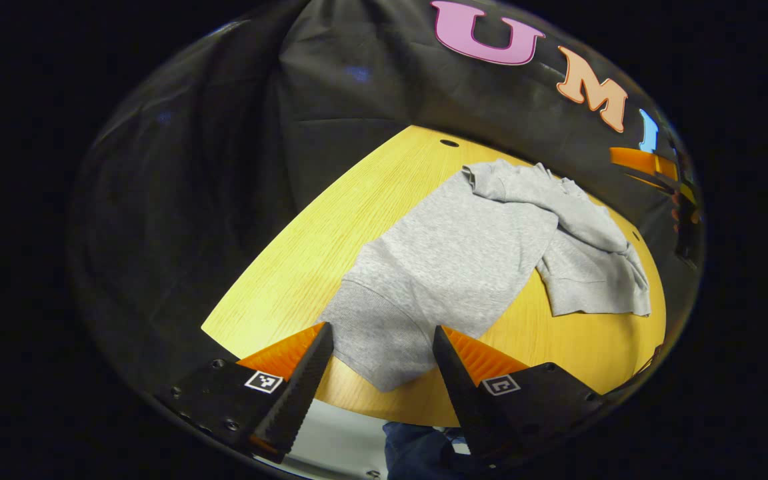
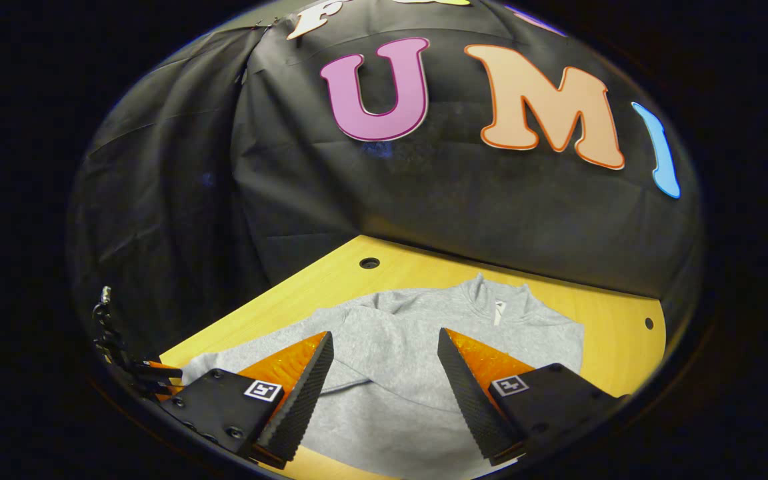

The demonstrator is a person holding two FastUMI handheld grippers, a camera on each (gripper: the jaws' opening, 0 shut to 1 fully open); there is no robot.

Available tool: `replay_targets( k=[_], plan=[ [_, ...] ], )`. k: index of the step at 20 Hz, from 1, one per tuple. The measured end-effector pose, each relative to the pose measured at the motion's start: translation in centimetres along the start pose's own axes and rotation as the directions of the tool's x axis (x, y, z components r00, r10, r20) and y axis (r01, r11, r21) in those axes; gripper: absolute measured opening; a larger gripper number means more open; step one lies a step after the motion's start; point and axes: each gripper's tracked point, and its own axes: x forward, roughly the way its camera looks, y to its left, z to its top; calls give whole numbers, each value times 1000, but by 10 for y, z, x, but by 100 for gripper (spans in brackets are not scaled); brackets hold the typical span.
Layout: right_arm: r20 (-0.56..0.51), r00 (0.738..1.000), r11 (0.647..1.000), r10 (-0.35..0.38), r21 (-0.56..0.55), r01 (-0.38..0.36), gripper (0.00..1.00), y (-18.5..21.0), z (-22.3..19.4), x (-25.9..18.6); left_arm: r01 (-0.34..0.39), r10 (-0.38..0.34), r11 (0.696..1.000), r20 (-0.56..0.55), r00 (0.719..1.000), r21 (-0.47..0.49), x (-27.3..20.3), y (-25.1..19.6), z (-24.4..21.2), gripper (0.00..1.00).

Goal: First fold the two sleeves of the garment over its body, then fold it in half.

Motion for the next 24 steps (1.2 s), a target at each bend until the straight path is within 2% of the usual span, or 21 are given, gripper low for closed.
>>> replay_targets(
  k=[2,5,6,7,9,11,16,19,22,24],
  plan=[
    [-3,1000,1000,-24,4,24,98,-12,-3,-24,-14,14,1000,16,1000,2,2,-3,4,85],
    [-20,999,999,-44,28,45,98,-24,-11,-56,-3,3,1000,22,1000,-3,9,-12,7,67],
    [-25,999,998,-43,47,44,98,-26,-13,-64,6,-5,1000,19,1000,-13,10,-16,9,57],
    [-31,999,997,-40,64,42,98,-26,-15,-70,22,-21,1000,16,1000,-21,13,-22,10,42],
    [-29,998,996,-56,70,57,98,-32,-15,-83,34,-34,999,5,999,-33,19,-28,13,23],
    [-20,997,994,-73,78,74,98,-39,-12,-93,30,-30,999,-10,1000,-24,21,-31,14,13],
    [21,990,984,-137,117,134,98,-66,-3,-116,29,-31,999,-27,999,-41,26,-41,21,4],
    [39,980,974,-195,124,188,98,-92,-1,-133,42,-49,988,-41,998,-150,26,-53,27,2],
    [56,967,961,-247,140,237,98,-117,0,-153,93,-95,956,3,995,-278,19,-70,49,2],
    [64,959,952,-277,150,266,98,-133,-1,-165,143,-135,941,45,990,-306,10,-85,69,2]
  ],
)
